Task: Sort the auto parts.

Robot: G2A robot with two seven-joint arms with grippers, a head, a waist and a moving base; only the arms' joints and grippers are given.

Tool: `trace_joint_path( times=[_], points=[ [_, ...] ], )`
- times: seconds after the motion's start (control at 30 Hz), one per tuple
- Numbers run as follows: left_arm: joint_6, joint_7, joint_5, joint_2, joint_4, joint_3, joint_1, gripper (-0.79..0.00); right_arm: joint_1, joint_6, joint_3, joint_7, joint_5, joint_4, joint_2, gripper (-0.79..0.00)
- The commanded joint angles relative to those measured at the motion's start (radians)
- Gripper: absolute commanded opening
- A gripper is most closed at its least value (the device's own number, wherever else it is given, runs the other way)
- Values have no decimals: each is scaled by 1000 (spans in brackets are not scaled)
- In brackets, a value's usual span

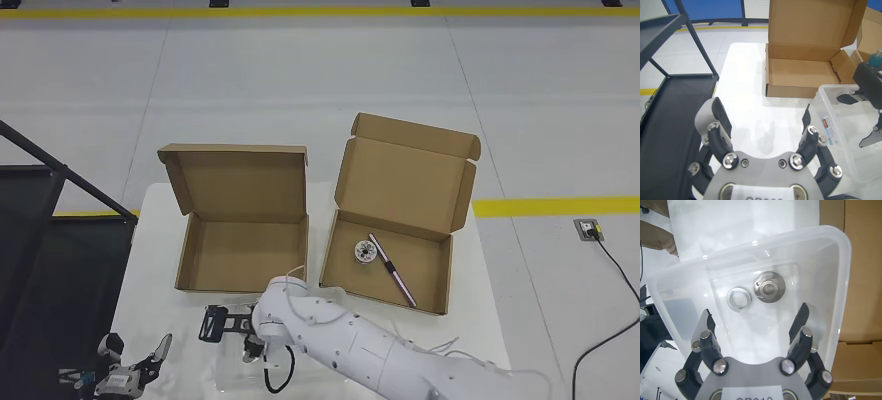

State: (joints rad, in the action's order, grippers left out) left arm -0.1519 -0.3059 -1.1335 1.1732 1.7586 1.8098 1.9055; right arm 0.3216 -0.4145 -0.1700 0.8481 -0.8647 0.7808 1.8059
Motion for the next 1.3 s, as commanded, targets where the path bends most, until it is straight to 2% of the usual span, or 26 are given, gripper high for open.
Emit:
trace_joint_path(
  times=[0.0, 0.03, 0.1, 0.17, 0.4, 0.87, 1.27],
  points=[
    [0, 0, 0, 0, 0, 0, 0, 0, 5, -5, 0, -17, -34, -17, 8, -120],
    [0, 0, 0, 0, 0, 0, 0, 0, 9, -4, 0, -31, -51, -25, 12, -163],
    [0, 0, 0, 0, 0, 0, 0, 0, 15, -4, 0, -56, -78, -45, 21, -394],
    [0, 0, 0, 0, 0, 0, 0, 0, 20, -5, 0, -80, -98, -65, 30, -413],
    [0, 0, 0, 0, 0, 0, 0, 0, 36, 31, 0, -173, -180, -128, 62, -425],
    [0, 0, 0, 0, 0, 0, 0, 0, 60, 108, -12, -197, -272, -226, 134, -422],
    [0, 0, 0, 0, 0, 0, 0, 0, 57, 58, -40, -247, -294, -318, 180, -456]
  ],
)
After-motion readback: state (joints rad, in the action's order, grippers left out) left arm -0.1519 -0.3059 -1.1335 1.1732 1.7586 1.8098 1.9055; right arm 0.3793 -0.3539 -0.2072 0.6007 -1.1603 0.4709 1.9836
